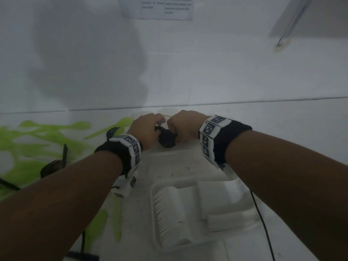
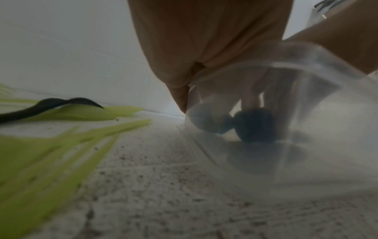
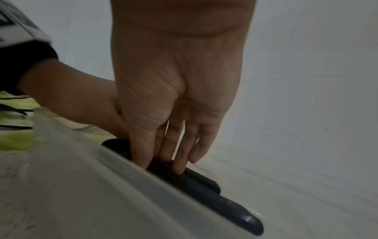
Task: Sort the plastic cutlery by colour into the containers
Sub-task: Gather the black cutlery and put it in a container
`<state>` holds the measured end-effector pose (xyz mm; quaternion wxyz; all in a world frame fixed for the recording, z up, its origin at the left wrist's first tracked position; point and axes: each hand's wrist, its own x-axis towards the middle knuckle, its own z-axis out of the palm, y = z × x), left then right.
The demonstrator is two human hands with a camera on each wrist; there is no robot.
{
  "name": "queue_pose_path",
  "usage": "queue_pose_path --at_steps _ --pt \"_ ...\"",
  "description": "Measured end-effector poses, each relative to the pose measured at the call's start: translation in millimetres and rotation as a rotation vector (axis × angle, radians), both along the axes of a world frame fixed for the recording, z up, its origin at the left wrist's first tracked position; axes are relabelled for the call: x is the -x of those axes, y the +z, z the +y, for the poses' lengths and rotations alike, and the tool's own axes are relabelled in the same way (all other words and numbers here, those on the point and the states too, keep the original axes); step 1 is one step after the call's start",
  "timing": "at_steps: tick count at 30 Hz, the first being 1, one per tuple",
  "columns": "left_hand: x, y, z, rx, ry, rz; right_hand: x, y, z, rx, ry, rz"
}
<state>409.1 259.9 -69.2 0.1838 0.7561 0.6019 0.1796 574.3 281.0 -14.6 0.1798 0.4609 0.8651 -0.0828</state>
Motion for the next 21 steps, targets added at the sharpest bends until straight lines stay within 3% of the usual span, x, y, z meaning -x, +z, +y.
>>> queue_pose_path --at_steps 9,15,21 --pt "1.4 -4.9 0.1 0.133 -0.038 -0.114 14.6 -10.3 5.5 -0.112 -0.011 -0.057" --pt "5.1 -3.1 2.5 0.187 -0.121 0.083 27.0 -12.8 5.5 -0.13 -0.086 0.014" --pt "3.0 1.9 -1.3 0.16 -0.109 0.069 10.1 -4.0 4.6 -0.035 -0.074 0.015"
